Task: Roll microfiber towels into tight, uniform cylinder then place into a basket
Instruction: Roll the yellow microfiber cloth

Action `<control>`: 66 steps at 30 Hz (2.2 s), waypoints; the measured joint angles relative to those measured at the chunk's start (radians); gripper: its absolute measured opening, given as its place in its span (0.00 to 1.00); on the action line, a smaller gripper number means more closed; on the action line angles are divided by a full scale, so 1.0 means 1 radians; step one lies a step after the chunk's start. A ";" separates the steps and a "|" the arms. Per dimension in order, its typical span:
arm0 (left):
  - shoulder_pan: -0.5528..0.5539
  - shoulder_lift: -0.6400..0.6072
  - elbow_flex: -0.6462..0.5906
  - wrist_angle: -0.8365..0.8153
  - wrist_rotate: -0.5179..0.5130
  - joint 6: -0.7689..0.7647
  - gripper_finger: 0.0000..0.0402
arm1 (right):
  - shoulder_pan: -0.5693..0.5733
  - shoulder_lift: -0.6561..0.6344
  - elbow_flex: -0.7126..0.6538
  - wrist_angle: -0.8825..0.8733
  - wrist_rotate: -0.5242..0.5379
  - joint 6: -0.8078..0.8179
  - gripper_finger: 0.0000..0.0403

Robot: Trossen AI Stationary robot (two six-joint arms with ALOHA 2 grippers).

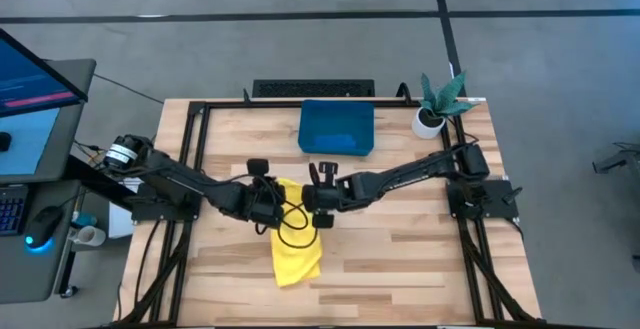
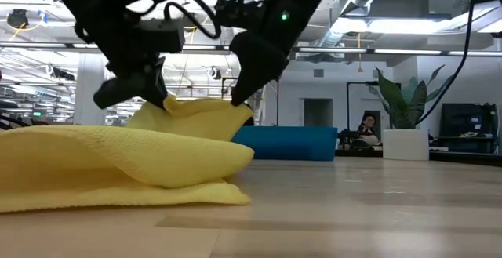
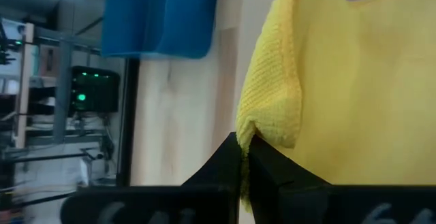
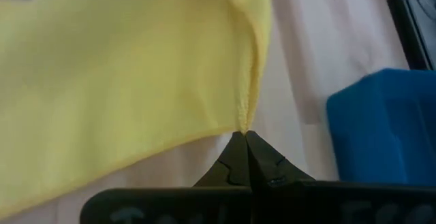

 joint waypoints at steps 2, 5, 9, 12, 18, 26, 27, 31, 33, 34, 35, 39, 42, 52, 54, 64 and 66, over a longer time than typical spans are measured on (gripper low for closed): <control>0.021 0.000 -0.020 0.041 -0.002 0.040 0.00 | -0.025 0.000 -0.004 0.018 0.000 0.010 0.00; 0.058 0.000 -0.040 0.101 0.006 0.091 0.00 | -0.062 0.000 -0.006 0.023 -0.003 0.045 0.00; 0.108 0.000 -0.050 0.141 0.079 0.106 0.00 | -0.093 0.000 -0.007 0.036 -0.008 0.048 0.00; 0.134 0.000 -0.050 0.146 0.086 0.108 0.00 | -0.106 0.000 -0.007 0.041 -0.014 0.064 0.00; 0.166 0.000 -0.050 0.177 0.095 0.104 0.02 | -0.131 0.000 -0.007 0.041 -0.040 0.107 0.00; 0.166 0.000 -0.050 0.189 0.115 0.122 0.19 | -0.145 0.000 -0.007 0.048 -0.040 0.110 0.05; 0.165 0.000 -0.050 0.188 0.116 0.122 0.21 | -0.147 0.000 -0.007 0.050 -0.040 0.108 0.06; 0.165 -0.001 -0.046 0.152 0.146 0.124 0.28 | -0.150 0.000 -0.007 0.051 -0.045 0.107 0.12; 0.160 -0.001 -0.032 0.125 0.154 0.120 0.29 | -0.154 0.000 -0.007 0.051 -0.068 0.105 0.17; 0.155 -0.006 -0.025 0.108 0.154 0.119 0.29 | -0.158 0.000 -0.007 0.052 -0.076 0.105 0.19; 0.150 -0.012 -0.017 0.086 0.153 0.119 0.29 | -0.161 0.000 -0.007 0.052 -0.077 0.105 0.22; 0.130 -0.051 0.005 0.001 0.148 0.089 0.29 | -0.170 0.000 -0.005 0.055 -0.077 0.104 0.35; 0.106 -0.114 0.007 -0.055 0.149 0.037 0.29 | -0.178 -0.015 -0.005 0.033 -0.080 0.101 0.44; -0.035 -0.316 -0.046 -0.007 0.280 -0.070 0.29 | -0.131 -0.268 -0.011 -0.197 -0.079 0.131 0.50; -0.060 -0.321 -0.086 0.049 0.286 -0.081 0.29 | -0.088 -0.342 -0.046 -0.211 -0.079 0.145 0.49; -0.146 -0.311 -0.318 0.568 0.380 -0.163 0.29 | 0.152 -0.522 -0.430 0.174 -0.078 0.257 0.48; -0.182 -0.311 -0.332 0.635 0.408 -0.156 0.29 | 0.184 -0.505 -0.468 0.260 -0.077 0.229 0.48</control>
